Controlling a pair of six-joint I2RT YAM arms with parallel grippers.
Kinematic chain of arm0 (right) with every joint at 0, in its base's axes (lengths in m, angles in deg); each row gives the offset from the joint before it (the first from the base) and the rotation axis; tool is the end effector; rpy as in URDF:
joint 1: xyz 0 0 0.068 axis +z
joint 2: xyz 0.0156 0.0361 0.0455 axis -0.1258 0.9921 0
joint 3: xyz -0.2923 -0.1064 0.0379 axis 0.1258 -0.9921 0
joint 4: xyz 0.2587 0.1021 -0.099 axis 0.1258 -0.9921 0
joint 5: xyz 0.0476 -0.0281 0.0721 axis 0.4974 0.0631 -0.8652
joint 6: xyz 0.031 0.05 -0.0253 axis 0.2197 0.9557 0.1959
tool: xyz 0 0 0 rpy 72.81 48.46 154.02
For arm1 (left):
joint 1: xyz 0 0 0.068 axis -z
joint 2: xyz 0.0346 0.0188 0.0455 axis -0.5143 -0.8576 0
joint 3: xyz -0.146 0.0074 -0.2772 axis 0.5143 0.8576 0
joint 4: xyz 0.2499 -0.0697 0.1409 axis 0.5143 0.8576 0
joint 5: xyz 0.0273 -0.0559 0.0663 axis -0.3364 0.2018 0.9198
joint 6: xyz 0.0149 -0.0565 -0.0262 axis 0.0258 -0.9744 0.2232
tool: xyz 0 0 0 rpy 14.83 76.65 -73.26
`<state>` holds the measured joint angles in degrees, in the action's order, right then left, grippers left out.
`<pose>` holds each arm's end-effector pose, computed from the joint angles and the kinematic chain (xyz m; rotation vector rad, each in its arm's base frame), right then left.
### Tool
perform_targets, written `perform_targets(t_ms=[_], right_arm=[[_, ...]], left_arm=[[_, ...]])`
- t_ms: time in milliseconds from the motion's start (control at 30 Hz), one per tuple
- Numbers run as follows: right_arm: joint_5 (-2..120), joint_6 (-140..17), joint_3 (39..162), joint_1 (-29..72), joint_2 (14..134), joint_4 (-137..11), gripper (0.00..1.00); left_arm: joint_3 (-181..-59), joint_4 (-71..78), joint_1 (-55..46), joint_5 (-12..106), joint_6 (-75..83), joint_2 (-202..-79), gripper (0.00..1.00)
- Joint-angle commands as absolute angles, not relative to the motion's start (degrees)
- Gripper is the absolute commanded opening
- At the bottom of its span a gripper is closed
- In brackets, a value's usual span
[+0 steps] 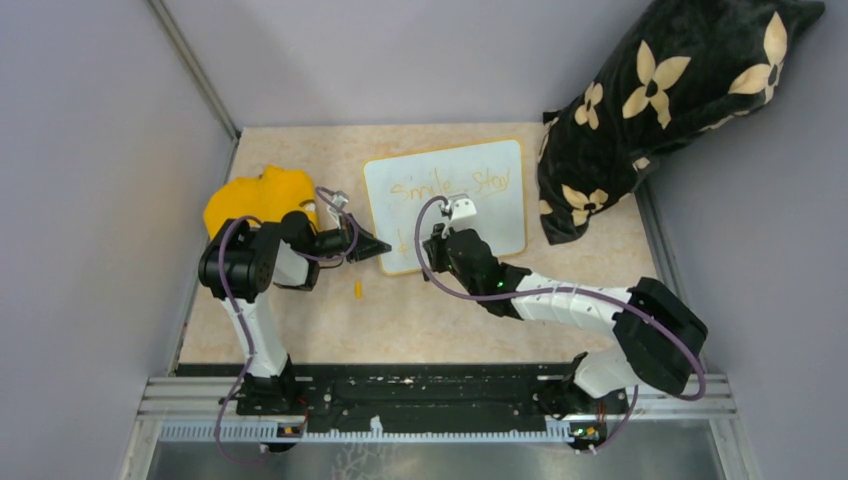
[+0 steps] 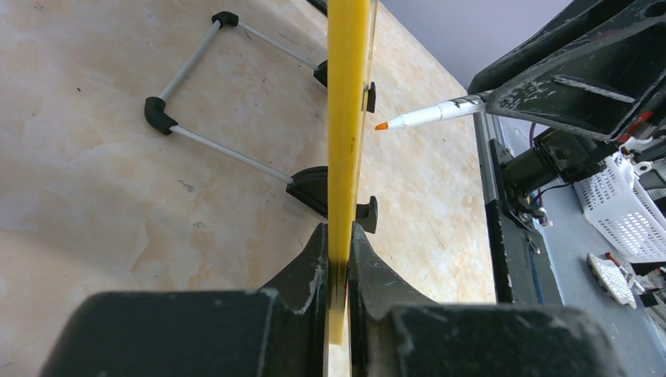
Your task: Write a sentence on the whiteboard
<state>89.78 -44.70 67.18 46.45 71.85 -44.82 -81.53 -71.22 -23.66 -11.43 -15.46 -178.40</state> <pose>0.2139 0.2585 0.2532 -0.2308 1.9046 0.5411 0.3361 -0.0889 0.1248 0.6194 1.6830 -1.4231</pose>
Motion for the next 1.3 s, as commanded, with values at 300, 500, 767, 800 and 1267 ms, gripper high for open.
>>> perform_targets(t_ms=[300, 500, 767, 800, 1267], right_arm=[[89.5, -43.8, 68.8, 45.5, 74.4, -43.9, 0.00], [89.5, -42.8, 67.7, 45.5, 74.8, -44.1, 0.00], [88.7, -41.0, 64.5, 45.5, 73.6, -43.5, 0.00], [88.6, -40.7, 64.1, 45.5, 73.4, -43.4, 0.00], [88.8, -40.7, 65.2, 45.6, 68.2, -43.7, 0.00]], left_arm=[[-81.8, -68.4, -24.0, -9.1, -15.3, -180.4, 0.00], [-81.8, -68.3, -24.0, -9.1, -15.3, -180.4, 0.00], [-81.8, -68.4, -24.0, -9.1, -15.3, -180.5, 0.00], [-81.8, -68.4, -24.0, -9.2, -15.3, -180.5, 0.00], [-81.8, -68.3, -24.0, -9.2, -15.2, -180.5, 0.00]])
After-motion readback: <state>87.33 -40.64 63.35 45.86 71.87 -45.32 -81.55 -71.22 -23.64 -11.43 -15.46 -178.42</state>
